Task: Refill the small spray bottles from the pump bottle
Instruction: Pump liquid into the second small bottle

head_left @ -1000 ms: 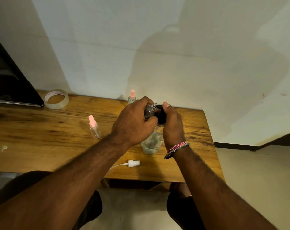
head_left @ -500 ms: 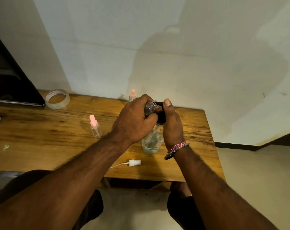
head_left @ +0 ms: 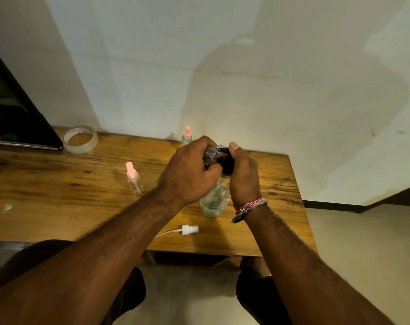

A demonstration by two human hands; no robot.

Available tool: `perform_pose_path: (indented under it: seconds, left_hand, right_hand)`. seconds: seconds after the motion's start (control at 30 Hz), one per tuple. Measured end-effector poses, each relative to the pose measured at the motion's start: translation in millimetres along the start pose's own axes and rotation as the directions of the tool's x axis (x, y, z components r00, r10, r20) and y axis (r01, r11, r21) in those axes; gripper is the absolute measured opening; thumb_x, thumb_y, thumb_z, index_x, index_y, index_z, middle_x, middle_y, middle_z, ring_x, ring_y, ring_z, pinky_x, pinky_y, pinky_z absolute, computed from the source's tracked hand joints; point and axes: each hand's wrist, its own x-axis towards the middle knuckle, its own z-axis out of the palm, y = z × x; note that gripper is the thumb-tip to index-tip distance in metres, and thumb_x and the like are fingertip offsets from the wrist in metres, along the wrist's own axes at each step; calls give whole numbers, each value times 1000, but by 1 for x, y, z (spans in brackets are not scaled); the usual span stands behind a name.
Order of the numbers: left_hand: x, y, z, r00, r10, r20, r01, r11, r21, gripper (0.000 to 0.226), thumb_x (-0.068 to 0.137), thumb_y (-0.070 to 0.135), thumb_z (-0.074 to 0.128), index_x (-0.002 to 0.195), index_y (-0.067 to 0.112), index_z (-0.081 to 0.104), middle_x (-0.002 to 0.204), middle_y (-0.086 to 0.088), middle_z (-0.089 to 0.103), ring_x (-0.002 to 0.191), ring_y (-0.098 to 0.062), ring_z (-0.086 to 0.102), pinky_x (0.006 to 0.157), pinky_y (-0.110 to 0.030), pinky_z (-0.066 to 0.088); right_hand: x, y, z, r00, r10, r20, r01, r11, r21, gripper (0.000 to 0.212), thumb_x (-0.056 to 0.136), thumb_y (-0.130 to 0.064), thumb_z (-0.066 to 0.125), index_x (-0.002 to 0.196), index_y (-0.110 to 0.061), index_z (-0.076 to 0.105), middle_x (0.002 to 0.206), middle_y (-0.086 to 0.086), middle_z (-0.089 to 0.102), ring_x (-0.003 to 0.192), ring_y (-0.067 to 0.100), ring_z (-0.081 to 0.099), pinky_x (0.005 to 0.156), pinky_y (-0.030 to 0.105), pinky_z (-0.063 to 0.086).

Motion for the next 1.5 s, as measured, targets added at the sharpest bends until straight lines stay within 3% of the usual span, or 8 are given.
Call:
perform_pose_path:
  seconds: [0.3,0.47,0.67,0.93,1.03,1.23,1.33,1.5]
  left_hand:
    - [1,2,-1,1000,15,-15,-15,1000,-19,26,84,28,65,109,21,63,93,5,69,81,-14,67,68,-39,60]
    - [1,3,-1,1000,9,-8,-10,999,-33,27,85,27,65,111,20,63,94,4,70,82,-13,67,68,-34,59]
    - [2,3,-2,1000,13,-16,-14,1000,-23,25,87,20,69,112,20,63,95,4,69,83,-13,67,68,-33,57]
    - [1,1,-1,999,36,-19,-36,999,-18,27,82,28,62,108,21,62,91,4,68,79,-16,65,65,-34,55]
    - [0,-1,0,999,38,-17,-38,999,2,30,80,30,62,109,21,63,92,4,68,80,-15,65,66,-33,55]
    - [0,-4,2,1000,24,-12,-24,1000,1,29,82,29,64,110,22,64,93,5,70,83,-16,67,71,-44,59]
    - [0,-2,1,1000,18,-16,-18,1000,-4,28,82,30,63,109,22,64,93,5,70,82,-17,68,70,-44,60]
    - [1,2,-1,999,26,-30,-26,1000,-17,24,83,30,62,106,22,62,89,6,68,78,-14,66,65,-37,58]
  right_hand:
    - [-1,0,-1,999,-24,38,26,999,-44,56,97,-48,43,98,-3,77,78,-6,77,78,2,72,65,13,52]
    - [0,1,-1,996,-61,59,65,995,-70,70,89,-64,42,98,-6,78,82,-4,78,83,5,73,68,15,52]
    - [2,6,-3,996,-63,68,69,994,-85,70,96,-62,35,100,-7,78,85,-2,78,86,8,74,71,17,53]
    - [1,1,-1,999,-29,32,31,996,-78,55,99,-45,41,96,-2,76,80,-2,76,77,4,70,65,15,51]
    - [2,1,-3,1000,-11,8,12,998,-66,39,104,-34,46,84,-15,74,70,-12,74,71,-4,67,64,12,50]
    - [1,2,-4,1000,-2,-25,1,999,-46,40,108,-14,44,72,-23,59,59,-31,64,60,-14,59,59,6,45]
    - [1,2,-3,999,-33,-20,31,997,-68,38,108,-25,46,79,-17,69,66,-20,71,68,-9,64,62,9,49]
    - [-3,1,-1,998,-51,35,53,997,-53,56,102,-45,40,99,-1,76,80,-6,75,78,1,71,66,12,51]
